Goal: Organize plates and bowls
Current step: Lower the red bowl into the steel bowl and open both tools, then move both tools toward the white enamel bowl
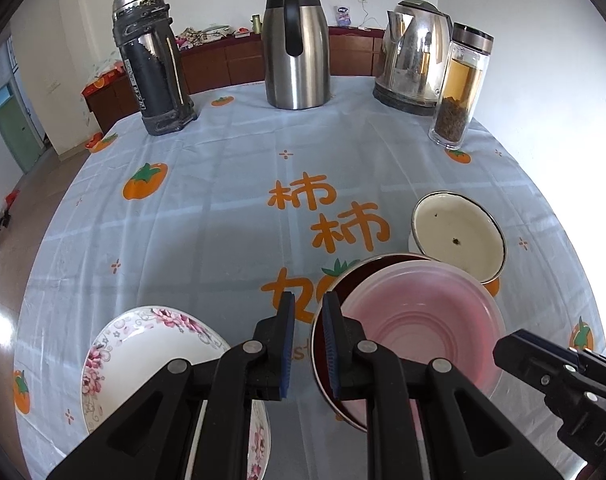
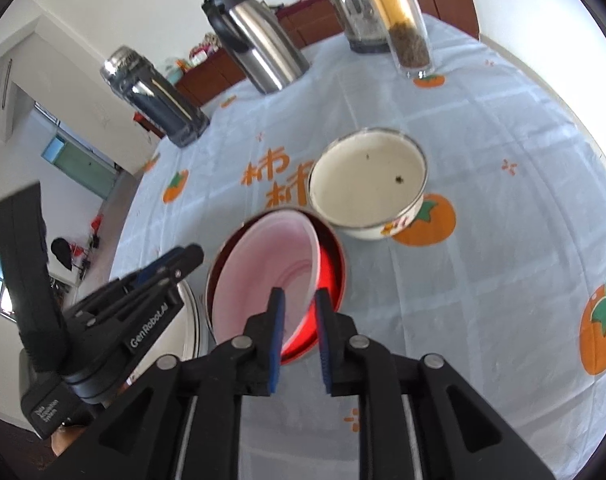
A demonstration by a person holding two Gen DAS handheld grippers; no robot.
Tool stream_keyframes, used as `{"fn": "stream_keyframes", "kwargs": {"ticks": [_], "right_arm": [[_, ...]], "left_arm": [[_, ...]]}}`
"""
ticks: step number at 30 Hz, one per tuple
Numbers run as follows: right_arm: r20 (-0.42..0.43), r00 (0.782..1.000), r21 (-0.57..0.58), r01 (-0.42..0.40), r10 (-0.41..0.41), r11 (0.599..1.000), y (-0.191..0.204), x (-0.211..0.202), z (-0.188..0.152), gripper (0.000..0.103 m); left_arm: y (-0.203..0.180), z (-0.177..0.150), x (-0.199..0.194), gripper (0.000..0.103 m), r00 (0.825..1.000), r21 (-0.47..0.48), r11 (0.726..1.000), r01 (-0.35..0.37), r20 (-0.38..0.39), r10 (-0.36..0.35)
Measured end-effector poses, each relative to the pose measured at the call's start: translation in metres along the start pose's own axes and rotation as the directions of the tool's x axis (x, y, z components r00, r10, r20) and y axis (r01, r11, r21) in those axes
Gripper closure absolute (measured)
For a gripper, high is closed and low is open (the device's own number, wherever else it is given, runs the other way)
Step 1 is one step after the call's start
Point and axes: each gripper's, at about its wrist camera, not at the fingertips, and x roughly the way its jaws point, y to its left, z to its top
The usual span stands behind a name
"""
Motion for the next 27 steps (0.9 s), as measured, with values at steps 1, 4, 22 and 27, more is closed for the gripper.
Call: {"fn": "stream_keyframes", "kwargs": {"ticks": [1, 4, 22, 27], "right_arm": [[-0.002, 1.0, 0.002, 0.001, -0.001, 1.0, -0.001, 0.001, -0.001, 0.079], [0.022, 1.0, 0.022, 0.009, -0.01, 1.0, -0.006, 0.001, -0.003, 0.079], [0.283, 0.943, -0.064, 0.198, -0.173, 0.978, 0.001, -0.018, -0.034, 0.079], [0.238, 0.957, -0.074, 0.189, -0.166, 0.979, 0.004, 0.001, -0.031, 0.079]], "left_arm": [[0.001, -0.001, -0.001, 0.087, 1.0, -0.003, 1.0, 0.004, 0.001, -0.004], [0.003, -0.002, -0.006, 0.086, 1.0, -0.011, 1.0, 0.001, 0.016, -0.001], [0.018, -0.03, -0.019, 0.076, 0.987, -0.072, 0.994, -0.087, 0.128, 0.096], [0.02, -0.031, -0.017, 0.074, 0.988, -0.07, 0.994, -0.084, 0.124, 0.092]]}}
